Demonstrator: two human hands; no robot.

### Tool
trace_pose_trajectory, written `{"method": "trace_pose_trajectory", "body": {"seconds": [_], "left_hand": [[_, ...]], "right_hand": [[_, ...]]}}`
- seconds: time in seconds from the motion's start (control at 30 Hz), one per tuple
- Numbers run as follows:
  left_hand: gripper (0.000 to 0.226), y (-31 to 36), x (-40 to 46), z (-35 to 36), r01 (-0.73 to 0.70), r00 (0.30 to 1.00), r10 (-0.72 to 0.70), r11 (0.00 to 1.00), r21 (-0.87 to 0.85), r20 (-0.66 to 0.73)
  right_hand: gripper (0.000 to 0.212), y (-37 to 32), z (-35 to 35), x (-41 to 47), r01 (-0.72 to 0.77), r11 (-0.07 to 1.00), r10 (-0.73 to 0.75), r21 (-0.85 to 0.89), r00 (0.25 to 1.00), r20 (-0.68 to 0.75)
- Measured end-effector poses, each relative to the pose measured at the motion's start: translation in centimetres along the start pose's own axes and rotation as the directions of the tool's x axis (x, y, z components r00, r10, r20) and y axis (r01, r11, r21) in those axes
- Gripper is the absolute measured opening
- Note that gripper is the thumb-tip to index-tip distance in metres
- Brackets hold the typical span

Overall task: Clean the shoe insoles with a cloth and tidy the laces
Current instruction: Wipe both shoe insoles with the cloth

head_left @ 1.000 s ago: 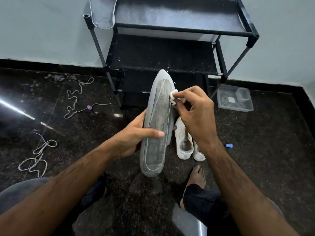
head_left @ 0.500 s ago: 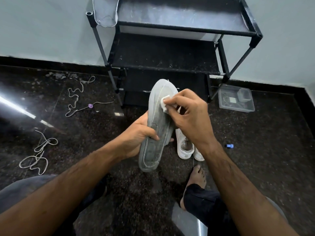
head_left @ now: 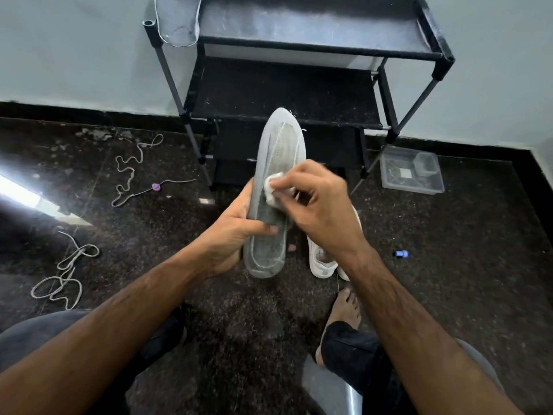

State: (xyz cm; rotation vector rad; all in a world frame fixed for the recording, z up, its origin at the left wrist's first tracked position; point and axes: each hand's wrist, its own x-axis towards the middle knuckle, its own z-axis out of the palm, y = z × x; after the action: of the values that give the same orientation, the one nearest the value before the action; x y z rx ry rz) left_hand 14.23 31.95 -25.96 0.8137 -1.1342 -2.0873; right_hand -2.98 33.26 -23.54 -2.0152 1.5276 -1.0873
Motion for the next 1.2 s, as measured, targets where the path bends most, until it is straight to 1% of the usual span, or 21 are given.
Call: {"method": "trace_pose_trajectory", "body": {"seconds": [0.07,0.1,0.13,0.23,0.3,0.33,0.43,0.47,0.5,0.53,0.63,0.67,0.7,0.77,0.83,0.87,0.93,1.0,1.07,1.1,1.2], "left_hand": [[0.078,0.1,0.0,-0.5,-0.002,0.999,0.002,1.0,0.002,-0.034],[0.076,0.2,0.0,-0.5,0.007,0.999,-0.008,1.0,-0.005,-0.031],[0.076,0.1,0.0,-0.4,0.018,1.0,-0.018,1.0,-0.003,-0.011],[0.077,-0.1,0.0,0.3,0.043,0.996,-0.044,0.999,0.018,0.074],[0.077,-0.2,0.0,0.2,0.059,0.995,-0.061,0.998,0.023,0.083],[0.076,-0.1,0.1,0.1,0.059,0.996,-0.061,0.998,0.022,0.063],[0.075,0.1,0.2,-0.8,0.036,0.999,-0.035,0.997,0.067,-0.016],[0.074,0.1,0.3,-1.0,0.03,0.999,-0.029,0.996,0.082,-0.02],[0.074,0.1,0.3,-1.0,0.029,0.999,-0.028,0.995,0.09,-0.018],[0.074,0.2,0.3,-0.8,0.03,1.0,-0.029,0.995,0.091,-0.01],[0.077,0.0,0.3,0.1,0.03,0.999,-0.033,0.996,0.08,0.038],[0.077,-0.1,0.3,0.4,0.028,0.998,-0.032,0.996,0.079,0.05],[0.078,-0.1,0.2,0.4,0.034,0.998,-0.038,0.997,0.076,0.054],[0.077,-0.1,0.3,-0.1,0.042,0.999,-0.043,0.998,0.052,0.026],[0.076,-0.1,0.2,-0.9,0.032,0.999,-0.03,0.997,0.071,-0.028],[0.076,-0.1,0.1,-1.1,0.026,0.999,-0.022,0.995,0.095,-0.04],[0.075,0.0,0.1,-0.9,0.023,0.999,-0.019,0.994,0.105,-0.04],[0.073,0.1,0.2,-0.4,0.028,0.999,-0.028,0.999,0.034,-0.018],[0.072,0.3,0.5,-0.3,-0.002,1.0,0.002,0.999,-0.038,-0.005],[0.072,0.5,0.6,-0.4,-0.025,1.0,0.025,0.998,-0.06,-0.008],[0.074,0.7,0.5,-1.5,-0.075,0.994,0.07,0.996,-0.049,-0.085]], "right_hand": [[0.013,-0.4,0.6,0.0,0.058,0.998,-0.062,0.029,0.986,0.157],[0.013,-0.4,0.7,0.0,0.068,0.998,-0.07,0.016,0.983,0.168],[0.013,-0.3,0.6,0.0,0.063,0.998,-0.061,-0.007,0.99,0.128],[0.014,0.1,-0.4,0.2,-0.009,0.998,0.001,-0.07,0.993,-0.12],[0.014,0.0,-0.7,0.1,-0.026,0.997,0.015,-0.067,0.986,-0.167],[0.015,-0.1,-0.5,0.0,-0.012,0.999,0.006,-0.051,0.994,-0.113],[0.011,-0.6,0.7,-0.1,0.067,0.998,-0.068,0.01,0.979,0.191],[0.01,-0.6,1.0,-0.1,0.085,0.996,-0.088,0.02,0.965,0.247],[0.01,-0.5,1.0,-0.1,0.092,0.995,-0.095,0.025,0.963,0.252],[0.011,-0.3,0.8,0.0,0.089,0.996,-0.091,0.018,0.973,0.214],[0.014,0.2,-0.3,0.0,0.032,0.997,-0.035,-0.076,0.999,-0.035],[0.015,0.2,-0.4,0.0,0.014,0.996,-0.022,-0.086,0.996,-0.091],[0.015,0.1,-0.4,-0.1,0.008,0.997,-0.016,-0.073,0.995,-0.099],[0.014,-0.2,0.3,-0.1,0.033,0.999,-0.032,-0.009,0.999,0.034],[0.013,-0.6,1.2,-0.2,0.065,0.997,-0.072,0.039,0.976,0.207],[0.012,-0.6,1.3,-0.2,0.075,0.996,-0.083,0.041,0.964,0.251],[0.012,-0.3,1.0,0.0,0.084,0.996,-0.081,-0.003,0.977,0.196],[0.013,0.2,0.1,0.2,0.032,0.998,-0.03,-0.063,0.999,0.03],[0.015,0.6,-0.5,0.2,-0.039,0.998,0.036,-0.04,0.996,-0.079],[0.015,0.6,-0.6,0.1,-0.045,0.999,0.044,-0.019,0.997,-0.069],[0.015,-0.1,0.6,0.0,0.039,0.999,-0.04,0.011,0.992,0.116]]}}
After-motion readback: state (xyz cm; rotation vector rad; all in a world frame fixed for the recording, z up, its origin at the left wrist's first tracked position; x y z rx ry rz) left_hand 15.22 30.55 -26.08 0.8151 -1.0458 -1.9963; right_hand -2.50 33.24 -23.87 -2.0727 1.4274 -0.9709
